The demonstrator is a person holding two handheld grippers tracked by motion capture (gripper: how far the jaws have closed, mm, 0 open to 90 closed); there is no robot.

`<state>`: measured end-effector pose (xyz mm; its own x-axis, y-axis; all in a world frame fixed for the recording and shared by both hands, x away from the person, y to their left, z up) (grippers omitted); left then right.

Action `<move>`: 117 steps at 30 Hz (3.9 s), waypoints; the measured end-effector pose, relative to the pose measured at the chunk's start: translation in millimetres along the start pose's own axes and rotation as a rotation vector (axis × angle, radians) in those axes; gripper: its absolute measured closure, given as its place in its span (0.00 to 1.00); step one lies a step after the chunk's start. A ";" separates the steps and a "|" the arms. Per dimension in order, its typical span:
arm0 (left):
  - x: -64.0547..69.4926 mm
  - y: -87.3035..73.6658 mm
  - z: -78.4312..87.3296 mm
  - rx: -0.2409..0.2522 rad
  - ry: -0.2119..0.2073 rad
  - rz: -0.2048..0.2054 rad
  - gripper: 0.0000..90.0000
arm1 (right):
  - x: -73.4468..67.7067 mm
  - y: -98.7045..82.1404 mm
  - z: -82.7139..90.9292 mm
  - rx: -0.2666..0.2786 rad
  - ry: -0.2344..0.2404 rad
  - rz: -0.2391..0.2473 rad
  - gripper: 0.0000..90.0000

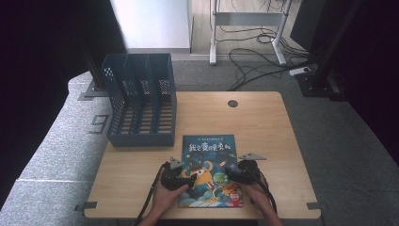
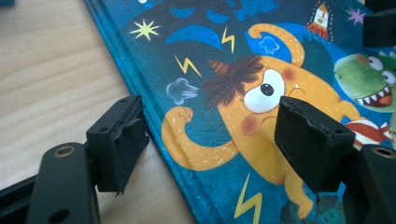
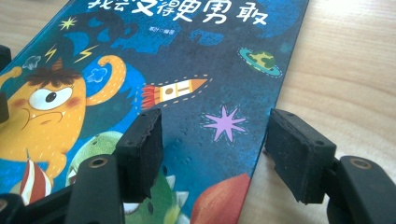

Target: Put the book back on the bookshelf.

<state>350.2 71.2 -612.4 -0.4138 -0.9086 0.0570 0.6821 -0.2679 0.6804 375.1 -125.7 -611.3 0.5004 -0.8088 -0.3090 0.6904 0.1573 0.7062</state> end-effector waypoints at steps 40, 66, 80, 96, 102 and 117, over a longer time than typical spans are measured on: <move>-8.2 12.8 -7.8 -0.006 -0.032 0.006 0.23 | 20.9 44.0 -42.6 -0.035 -0.040 0.004 0.24; -7.9 11.9 -9.4 -0.001 -0.023 -0.010 0.22 | 22.3 47.0 -32.6 0.011 0.069 -0.108 0.29; -7.5 11.2 -10.0 -0.007 -0.032 -0.013 0.21 | -5.9 57.0 -23.5 0.052 0.287 -0.133 0.39; -7.6 10.9 -9.8 -0.011 -0.036 -0.014 0.21 | 24.7 48.3 -29.7 0.013 0.047 -0.062 0.33; -7.4 10.8 -9.6 -0.013 -0.036 -0.011 0.21 | 26.8 43.9 -34.0 -0.010 0.045 -0.073 0.32; -7.4 11.2 -11.0 -0.007 -0.030 -0.032 0.20 | 26.1 44.9 -28.9 -0.043 0.146 -0.192 0.31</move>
<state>367.5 71.4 -613.3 -0.4532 -0.8896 0.0567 0.6723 -0.2993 0.6770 434.2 -123.4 -606.1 0.4257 -0.7361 -0.5262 0.8005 0.0353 0.5983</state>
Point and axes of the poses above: each handheld gripper's, and its own axes: z roughly backward along the jaws, y roughly out of its top, x roughly to its right, the point moved 10 cm from there along -z, roughly forward along the jaws, and after that the axes turned 10 degrees about y, right-handed, at the moved point
